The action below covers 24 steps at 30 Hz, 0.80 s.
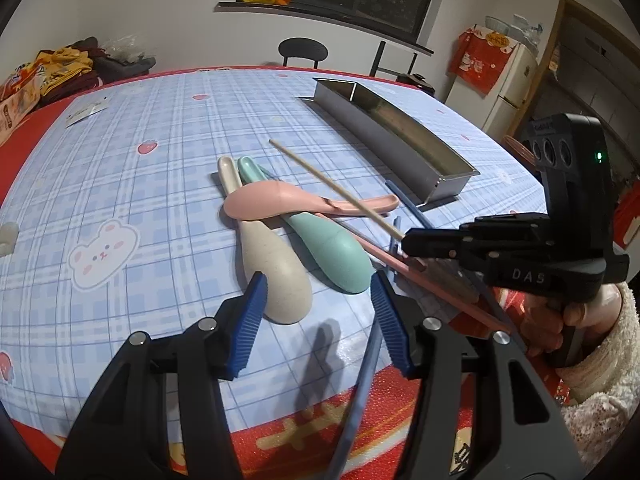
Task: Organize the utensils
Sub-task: 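Grasp a blue chopstick with the left tool while the right tool holds the beige one, then carry both chopsticks upright over the steel drainer tray with both tools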
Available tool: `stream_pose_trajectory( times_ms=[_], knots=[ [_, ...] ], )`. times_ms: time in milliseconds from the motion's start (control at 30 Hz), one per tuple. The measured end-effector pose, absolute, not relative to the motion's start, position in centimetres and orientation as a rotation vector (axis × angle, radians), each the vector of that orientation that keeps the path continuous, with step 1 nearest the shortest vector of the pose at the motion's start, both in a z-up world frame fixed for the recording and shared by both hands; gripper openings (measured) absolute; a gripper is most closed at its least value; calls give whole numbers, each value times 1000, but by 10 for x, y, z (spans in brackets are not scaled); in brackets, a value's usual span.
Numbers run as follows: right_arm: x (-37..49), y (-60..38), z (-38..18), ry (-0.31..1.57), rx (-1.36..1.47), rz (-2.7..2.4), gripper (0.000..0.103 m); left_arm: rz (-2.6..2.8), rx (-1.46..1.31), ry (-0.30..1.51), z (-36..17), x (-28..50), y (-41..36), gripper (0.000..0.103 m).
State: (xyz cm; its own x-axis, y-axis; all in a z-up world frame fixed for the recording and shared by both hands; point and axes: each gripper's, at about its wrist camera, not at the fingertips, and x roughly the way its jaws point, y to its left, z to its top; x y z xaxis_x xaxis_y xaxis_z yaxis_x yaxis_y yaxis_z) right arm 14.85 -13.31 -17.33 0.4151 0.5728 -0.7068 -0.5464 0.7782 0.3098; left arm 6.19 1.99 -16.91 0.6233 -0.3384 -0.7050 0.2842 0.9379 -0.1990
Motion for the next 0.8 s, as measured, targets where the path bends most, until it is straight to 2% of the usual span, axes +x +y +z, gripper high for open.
stream_pose_trajectory(
  times_ms=[67, 300, 433, 567, 800],
  knots=[
    [148, -140, -171, 882, 64, 697, 7, -366, -43, 836, -169, 62, 16, 53],
    [147, -150, -167, 844, 114, 694, 7, -430, 175, 886, -174, 51, -22, 34],
    [146, -151, -166, 837, 119, 699, 7, -468, 243, 902, -175, 46, -33, 30],
    [145, -152, -166, 835, 123, 699, 7, -454, 299, 931, -180, 50, -37, 22],
    [146, -152, -166, 839, 129, 696, 7, -489, 348, 936, -181, 53, -38, 20]
  ],
)
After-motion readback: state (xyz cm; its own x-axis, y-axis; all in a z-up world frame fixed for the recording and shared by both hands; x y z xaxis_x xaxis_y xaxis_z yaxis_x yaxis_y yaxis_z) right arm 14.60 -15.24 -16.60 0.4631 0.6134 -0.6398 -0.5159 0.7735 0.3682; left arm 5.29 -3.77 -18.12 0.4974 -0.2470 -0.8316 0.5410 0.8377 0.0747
